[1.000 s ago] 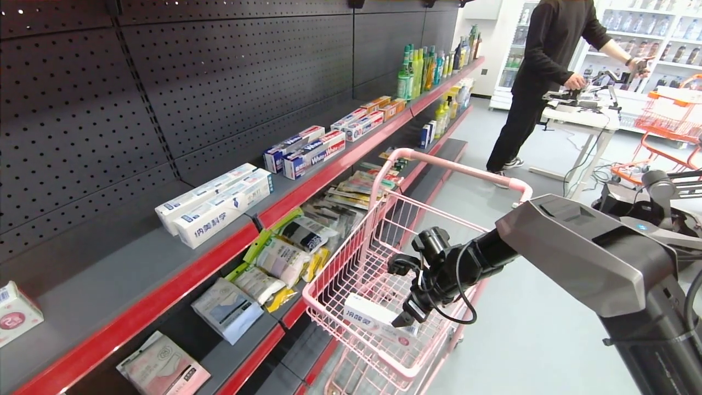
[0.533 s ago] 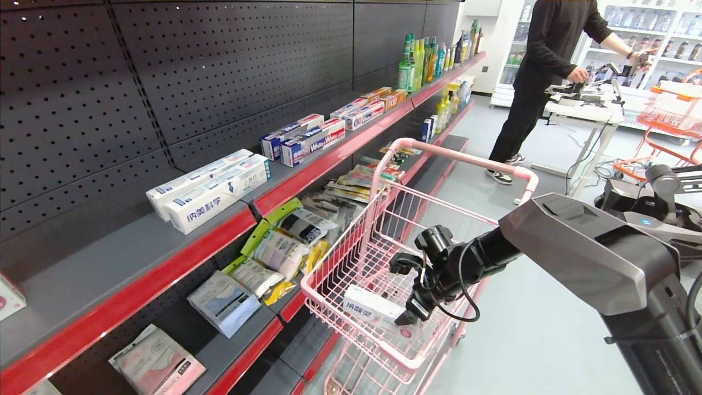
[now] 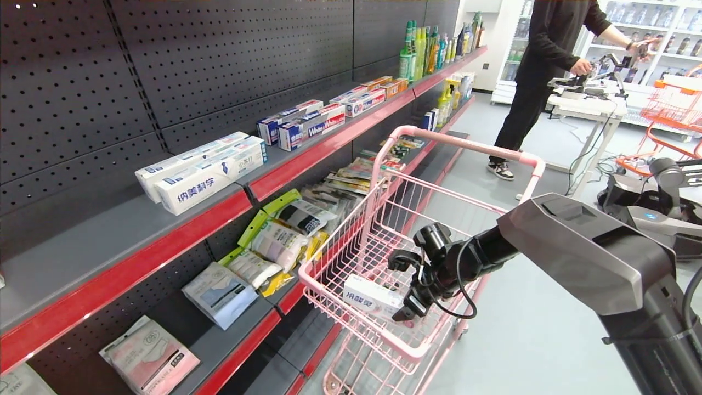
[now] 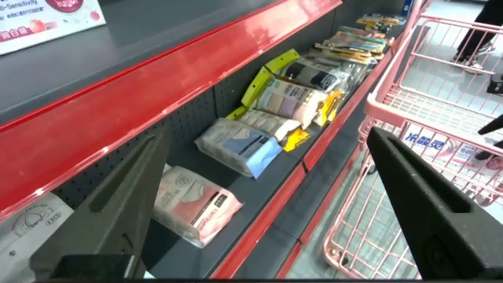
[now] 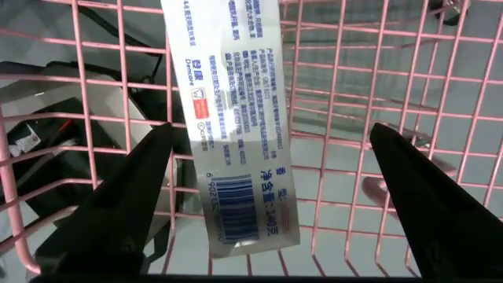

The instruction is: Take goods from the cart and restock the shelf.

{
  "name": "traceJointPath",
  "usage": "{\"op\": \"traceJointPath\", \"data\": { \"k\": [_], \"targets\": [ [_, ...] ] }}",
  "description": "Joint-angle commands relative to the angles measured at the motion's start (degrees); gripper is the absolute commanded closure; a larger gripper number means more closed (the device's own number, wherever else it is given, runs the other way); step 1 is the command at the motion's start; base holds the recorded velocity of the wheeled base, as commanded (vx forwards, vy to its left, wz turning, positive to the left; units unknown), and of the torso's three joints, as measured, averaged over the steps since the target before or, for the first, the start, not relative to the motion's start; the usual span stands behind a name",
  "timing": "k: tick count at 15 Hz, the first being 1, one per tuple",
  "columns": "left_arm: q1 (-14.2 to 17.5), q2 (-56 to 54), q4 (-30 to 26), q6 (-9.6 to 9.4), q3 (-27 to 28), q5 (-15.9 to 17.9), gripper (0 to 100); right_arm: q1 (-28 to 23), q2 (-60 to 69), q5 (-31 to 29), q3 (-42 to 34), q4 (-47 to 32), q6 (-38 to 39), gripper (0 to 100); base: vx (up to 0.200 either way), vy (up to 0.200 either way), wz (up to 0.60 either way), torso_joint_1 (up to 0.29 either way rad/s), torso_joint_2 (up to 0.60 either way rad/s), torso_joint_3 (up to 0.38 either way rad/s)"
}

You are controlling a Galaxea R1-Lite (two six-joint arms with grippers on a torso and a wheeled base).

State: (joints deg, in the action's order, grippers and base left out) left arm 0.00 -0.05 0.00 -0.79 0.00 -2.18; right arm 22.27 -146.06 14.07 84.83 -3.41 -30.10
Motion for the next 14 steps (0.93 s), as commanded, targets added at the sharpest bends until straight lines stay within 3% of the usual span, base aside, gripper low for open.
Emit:
{"op": "traceJointPath", "data": {
  "k": [1,14],
  "targets": [
    [0.00,0.05,0.00,0.00,0.00,-0.02,0,0.32,-0.55,0.08,0.42,-0.01,-0.05,0,0.000,0.000,0.00,0.000,0.00,0.000],
    [0.00,0.05,0.00,0.00,0.00,-0.02,0,1.99,-2.92,-0.18,2.27,-0.37,0.04,0,0.000,0.000,0.00,0.000,0.00,0.000]
  ]
}}
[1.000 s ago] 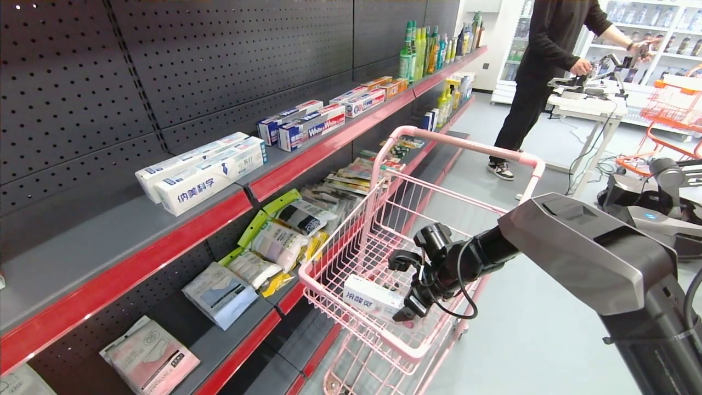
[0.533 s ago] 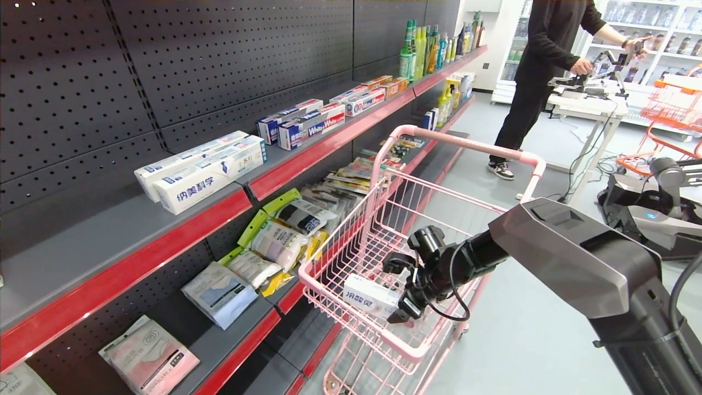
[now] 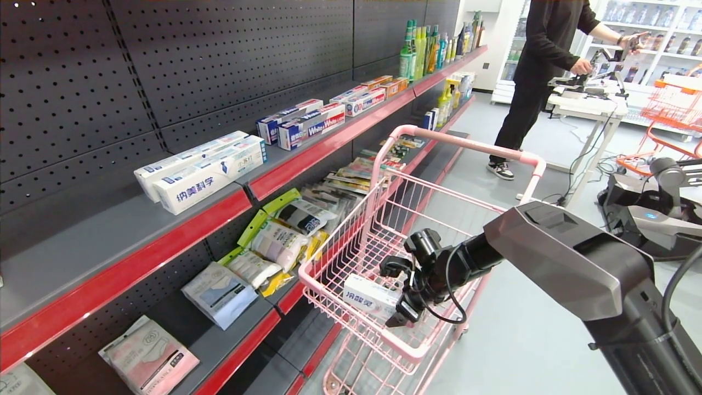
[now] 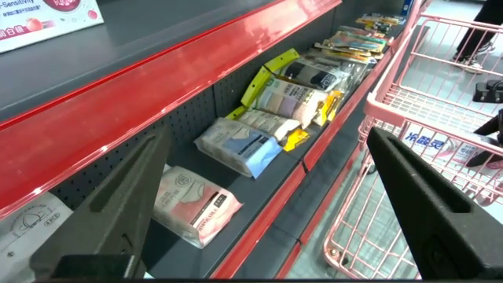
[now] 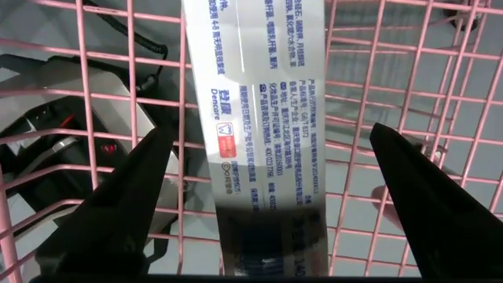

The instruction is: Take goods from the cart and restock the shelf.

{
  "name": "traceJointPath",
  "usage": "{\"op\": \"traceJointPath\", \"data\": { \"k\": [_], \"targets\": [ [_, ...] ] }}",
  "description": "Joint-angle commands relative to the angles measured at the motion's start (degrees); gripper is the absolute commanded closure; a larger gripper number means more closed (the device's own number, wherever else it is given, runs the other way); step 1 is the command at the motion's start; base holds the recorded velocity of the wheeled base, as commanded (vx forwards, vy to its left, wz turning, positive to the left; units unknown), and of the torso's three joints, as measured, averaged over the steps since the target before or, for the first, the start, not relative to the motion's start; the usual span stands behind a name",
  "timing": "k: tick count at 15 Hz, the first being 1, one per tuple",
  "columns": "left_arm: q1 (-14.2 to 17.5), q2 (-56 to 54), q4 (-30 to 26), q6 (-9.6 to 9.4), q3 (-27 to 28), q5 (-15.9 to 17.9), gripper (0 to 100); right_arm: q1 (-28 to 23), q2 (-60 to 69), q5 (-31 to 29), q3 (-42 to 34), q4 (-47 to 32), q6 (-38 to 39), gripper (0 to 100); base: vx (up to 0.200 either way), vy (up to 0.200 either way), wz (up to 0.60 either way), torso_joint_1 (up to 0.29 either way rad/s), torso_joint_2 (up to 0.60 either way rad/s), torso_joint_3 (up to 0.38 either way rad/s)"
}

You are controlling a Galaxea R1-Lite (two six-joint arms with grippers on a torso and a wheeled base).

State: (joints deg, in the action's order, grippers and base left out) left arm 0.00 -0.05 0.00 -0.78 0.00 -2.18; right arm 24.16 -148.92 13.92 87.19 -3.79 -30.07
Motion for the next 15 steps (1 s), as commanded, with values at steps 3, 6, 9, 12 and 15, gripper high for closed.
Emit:
{"op": "traceJointPath", "data": {
  "k": [3,6,9,12,15],
  "targets": [
    [0.00,0.05,0.00,-0.01,0.00,-0.02,0,0.10,-0.05,-0.03,-0.18,0.01,-1.39,0,0.000,0.000,0.00,0.000,0.00,0.000],
    [0.00,0.05,0.00,-0.01,0.00,-0.02,0,0.10,-0.05,-0.03,-0.26,0.01,-2.18,0,0.000,0.000,0.00,0.000,0.00,0.000],
    [0.00,0.05,0.00,-0.01,0.00,-0.02,0,-0.08,0.03,0.32,-0.35,0.10,-2.09,0,0.000,0.000,0.00,0.000,0.00,0.000],
    [0.00,0.05,0.00,-0.01,0.00,-0.02,0,-0.08,-0.05,0.23,-0.26,0.10,-1.30,0,0.000,0.000,0.00,0.000,0.00,0.000],
    [0.00,0.05,0.00,-0.01,0.00,-0.02,0,0.10,0.03,-0.65,-0.35,0.10,-2.01,0,0.000,0.000,0.00,0.000,0.00,0.000]
  ]
}}
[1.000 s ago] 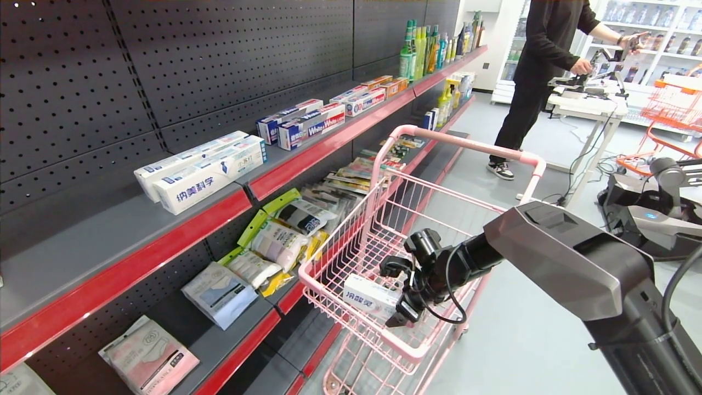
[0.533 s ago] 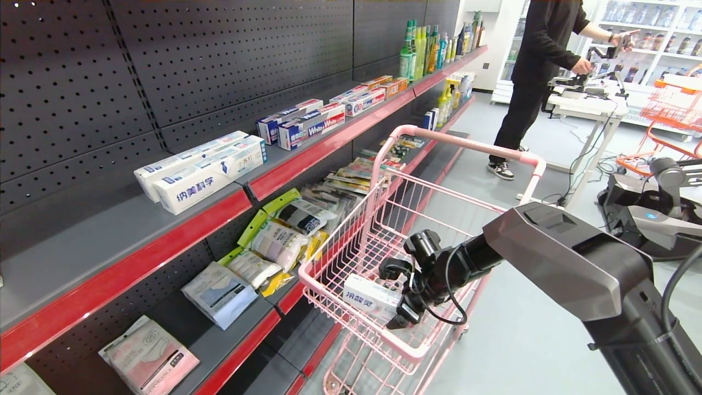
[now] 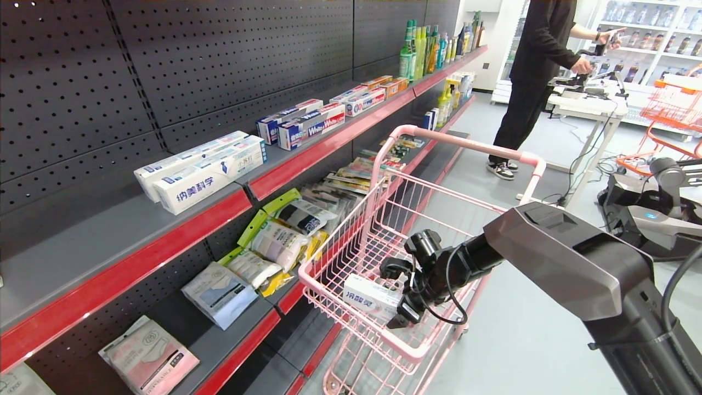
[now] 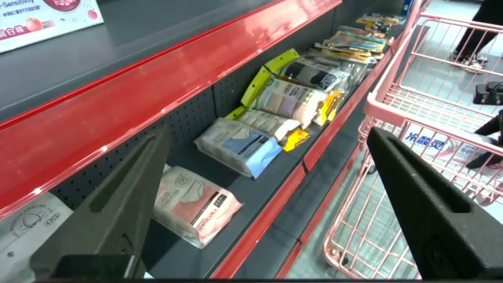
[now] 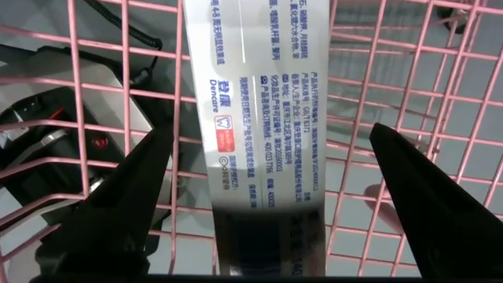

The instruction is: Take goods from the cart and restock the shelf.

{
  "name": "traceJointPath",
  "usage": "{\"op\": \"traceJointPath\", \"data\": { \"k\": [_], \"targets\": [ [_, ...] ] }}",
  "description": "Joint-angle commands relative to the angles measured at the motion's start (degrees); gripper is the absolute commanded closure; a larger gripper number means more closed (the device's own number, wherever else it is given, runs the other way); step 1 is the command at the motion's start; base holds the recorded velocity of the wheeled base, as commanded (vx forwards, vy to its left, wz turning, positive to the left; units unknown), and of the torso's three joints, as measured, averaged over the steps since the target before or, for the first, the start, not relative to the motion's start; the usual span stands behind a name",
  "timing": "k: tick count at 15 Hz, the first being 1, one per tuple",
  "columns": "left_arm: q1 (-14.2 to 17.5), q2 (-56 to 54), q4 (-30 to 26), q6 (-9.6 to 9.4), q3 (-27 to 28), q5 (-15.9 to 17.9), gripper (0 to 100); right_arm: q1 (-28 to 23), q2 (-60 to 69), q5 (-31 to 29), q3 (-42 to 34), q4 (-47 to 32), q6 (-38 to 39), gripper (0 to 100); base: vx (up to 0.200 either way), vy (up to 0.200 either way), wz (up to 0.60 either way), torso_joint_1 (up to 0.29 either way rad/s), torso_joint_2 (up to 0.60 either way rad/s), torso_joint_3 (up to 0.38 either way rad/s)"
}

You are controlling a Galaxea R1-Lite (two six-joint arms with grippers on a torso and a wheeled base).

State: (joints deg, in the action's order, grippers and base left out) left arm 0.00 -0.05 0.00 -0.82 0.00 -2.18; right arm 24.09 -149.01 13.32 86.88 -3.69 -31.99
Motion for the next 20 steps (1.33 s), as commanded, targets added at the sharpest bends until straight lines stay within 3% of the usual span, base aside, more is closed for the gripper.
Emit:
{"op": "traceJointPath", "data": {
  "k": [1,5,6,11,16,20],
  "targets": [
    [0.00,0.05,0.00,-0.06,0.00,-0.02,0,0.17,0.03,-0.93,-0.05,0.00,-0.27,0,0.000,0.000,0.00,0.000,0.00,0.000],
    [0.00,0.05,0.00,-0.06,0.00,-0.02,0,0.17,0.12,-1.37,-0.22,0.00,-0.36,0,0.000,0.000,0.00,0.000,0.00,0.000],
    [0.00,0.05,0.00,-0.06,0.00,-0.02,0,0.17,0.12,-1.28,-0.40,0.00,-0.71,100,0.000,0.000,0.00,0.000,0.00,0.000],
    [0.00,0.05,0.00,-0.06,0.00,-0.02,0,0.08,0.21,-1.11,-0.57,0.00,-0.53,100,0.000,0.000,0.00,0.000,0.00,0.000],
    [0.00,0.05,0.00,-0.06,0.00,-0.02,0,-0.36,2.58,-1.02,0.31,0.44,11.25,100,0.000,0.000,0.00,0.000,0.00,0.000],
    [0.00,0.05,0.00,0.03,0.00,-0.02,0,-1.15,5.30,-3.74,0.22,0.18,14.32,100,0.000,0.000,0.00,0.000,0.00,0.000]
  ]
}}
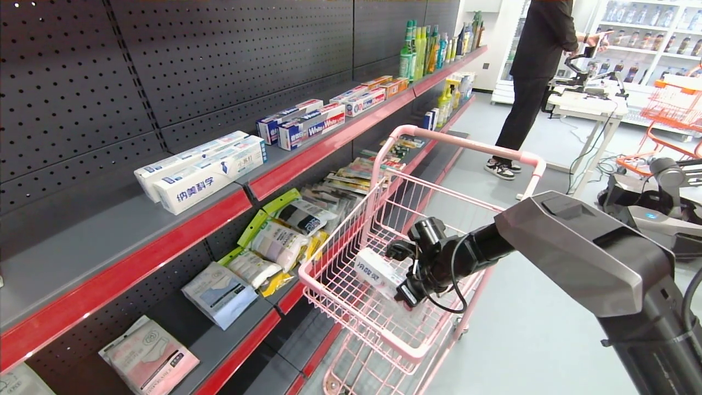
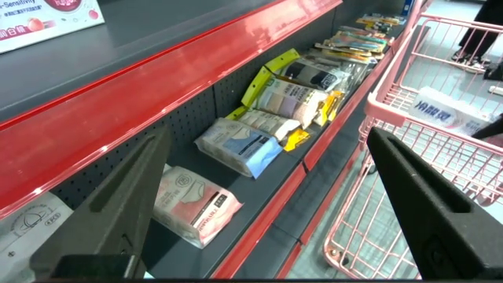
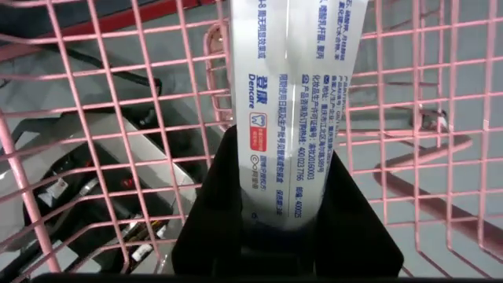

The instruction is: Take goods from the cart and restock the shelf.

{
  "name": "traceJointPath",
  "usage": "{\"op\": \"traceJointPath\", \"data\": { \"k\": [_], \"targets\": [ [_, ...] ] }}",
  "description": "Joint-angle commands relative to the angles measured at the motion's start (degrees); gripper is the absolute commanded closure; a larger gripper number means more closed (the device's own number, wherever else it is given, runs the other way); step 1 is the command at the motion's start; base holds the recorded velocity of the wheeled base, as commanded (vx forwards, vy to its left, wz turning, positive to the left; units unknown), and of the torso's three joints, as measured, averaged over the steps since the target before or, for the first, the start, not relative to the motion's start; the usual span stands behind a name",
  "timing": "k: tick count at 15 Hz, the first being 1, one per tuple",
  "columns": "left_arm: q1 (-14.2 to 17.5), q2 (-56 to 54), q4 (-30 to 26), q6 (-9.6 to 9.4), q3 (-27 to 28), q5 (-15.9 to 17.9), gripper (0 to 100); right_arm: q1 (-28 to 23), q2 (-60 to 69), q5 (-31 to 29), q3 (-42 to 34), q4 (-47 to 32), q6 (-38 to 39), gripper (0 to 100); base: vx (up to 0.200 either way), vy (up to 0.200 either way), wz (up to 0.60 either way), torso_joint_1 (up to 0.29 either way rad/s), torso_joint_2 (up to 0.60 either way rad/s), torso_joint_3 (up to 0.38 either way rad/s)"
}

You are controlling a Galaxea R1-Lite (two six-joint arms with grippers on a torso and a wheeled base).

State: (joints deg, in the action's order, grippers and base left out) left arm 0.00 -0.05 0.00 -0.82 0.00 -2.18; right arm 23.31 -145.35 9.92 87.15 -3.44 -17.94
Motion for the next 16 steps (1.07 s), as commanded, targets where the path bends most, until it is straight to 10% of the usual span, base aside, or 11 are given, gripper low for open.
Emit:
{"op": "traceJointPath", "data": {
  "k": [1,16],
  "targets": [
    [0.00,0.05,0.00,-0.06,0.00,-0.02,0,-0.46,1.91,-0.69,-0.05,-0.08,0.63,100,0.000,0.000,0.00,0.000,0.00,0.000],
    [0.00,0.05,0.00,0.03,0.00,-0.02,0,-6.78,29.68,-8.43,-13.67,-0.17,9.33,100,0.000,0.000,0.00,0.000,0.00,0.000]
  ]
}}
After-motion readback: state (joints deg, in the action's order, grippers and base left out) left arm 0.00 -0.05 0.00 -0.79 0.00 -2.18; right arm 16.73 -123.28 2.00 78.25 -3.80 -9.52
